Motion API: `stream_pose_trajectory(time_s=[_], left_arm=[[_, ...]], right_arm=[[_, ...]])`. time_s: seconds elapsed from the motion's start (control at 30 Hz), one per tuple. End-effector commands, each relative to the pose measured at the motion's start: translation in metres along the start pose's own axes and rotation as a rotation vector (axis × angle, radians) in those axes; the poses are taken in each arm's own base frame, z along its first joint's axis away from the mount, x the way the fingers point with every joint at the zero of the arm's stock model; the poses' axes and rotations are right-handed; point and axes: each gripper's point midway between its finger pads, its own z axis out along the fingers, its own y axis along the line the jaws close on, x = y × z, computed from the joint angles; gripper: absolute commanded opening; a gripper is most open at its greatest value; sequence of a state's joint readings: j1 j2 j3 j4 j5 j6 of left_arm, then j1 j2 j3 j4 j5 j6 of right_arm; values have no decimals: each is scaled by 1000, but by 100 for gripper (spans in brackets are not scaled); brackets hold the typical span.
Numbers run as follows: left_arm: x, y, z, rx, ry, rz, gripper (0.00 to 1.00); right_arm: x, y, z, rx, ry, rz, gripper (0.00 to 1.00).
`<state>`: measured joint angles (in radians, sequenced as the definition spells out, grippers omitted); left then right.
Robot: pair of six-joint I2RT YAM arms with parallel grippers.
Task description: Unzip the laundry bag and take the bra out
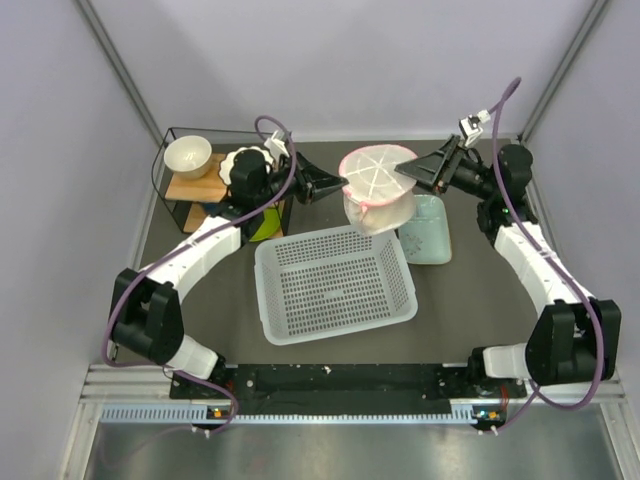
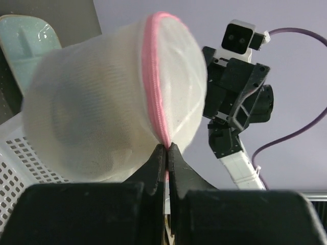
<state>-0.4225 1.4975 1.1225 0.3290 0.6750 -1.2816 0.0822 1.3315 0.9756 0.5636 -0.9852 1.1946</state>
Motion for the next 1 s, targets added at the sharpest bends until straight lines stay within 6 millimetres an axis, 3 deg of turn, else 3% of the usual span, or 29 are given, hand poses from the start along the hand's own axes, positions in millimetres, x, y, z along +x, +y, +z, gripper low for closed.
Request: stream_pose_trajectory(time_s=[0.0, 0.07, 0.1, 0.17, 0.2, 0.23, 0.27, 0.33, 0.37, 0.57, 0.6, 0.7, 0.97], left_arm=[[-7, -31, -4, 49, -53, 74, 0], [-5, -23, -4, 3, -61, 65, 0], [-5, -24, -5, -3, -69, 65, 0], [-4, -24, -3, -34, -80, 83, 0], [-2, -23, -3, -57, -77, 92, 0], [-9, -32, -1, -70, -109, 119, 0], [-2, -26, -1, -115, -94, 135, 0], [-5, -34, 2, -116, -110, 159, 0], [-4, -35, 3, -115, -112, 149, 0], [-10, -33, 2, -142, -166, 144, 0], [-10, -34, 2, -142, -173, 146, 0], [-11, -38, 2, -138, -181, 147, 0], [-8, -34, 4, -155, -164, 137, 0]], right_arm=[[-10, -27, -19, 331, -40, -133, 77], [-10, -44, -43, 534, -52, -199, 80], [-30, -42, -66, 676, -189, -278, 80], [-29, -41, -86, 747, -254, -339, 79], [-32, -26, -93, 752, -298, -377, 76], [-25, -18, -89, 741, -293, -392, 75], [-19, -11, -86, 736, -281, -403, 72], [-10, 2, -81, 717, -286, -452, 65], [10, 7, -66, 672, -233, -464, 64], [75, 19, -11, 444, -37, -354, 63], [81, 30, 0, 361, -23, -339, 63], [107, 19, 16, 297, 72, -247, 62], [121, 2, 33, 254, 132, -199, 52]])
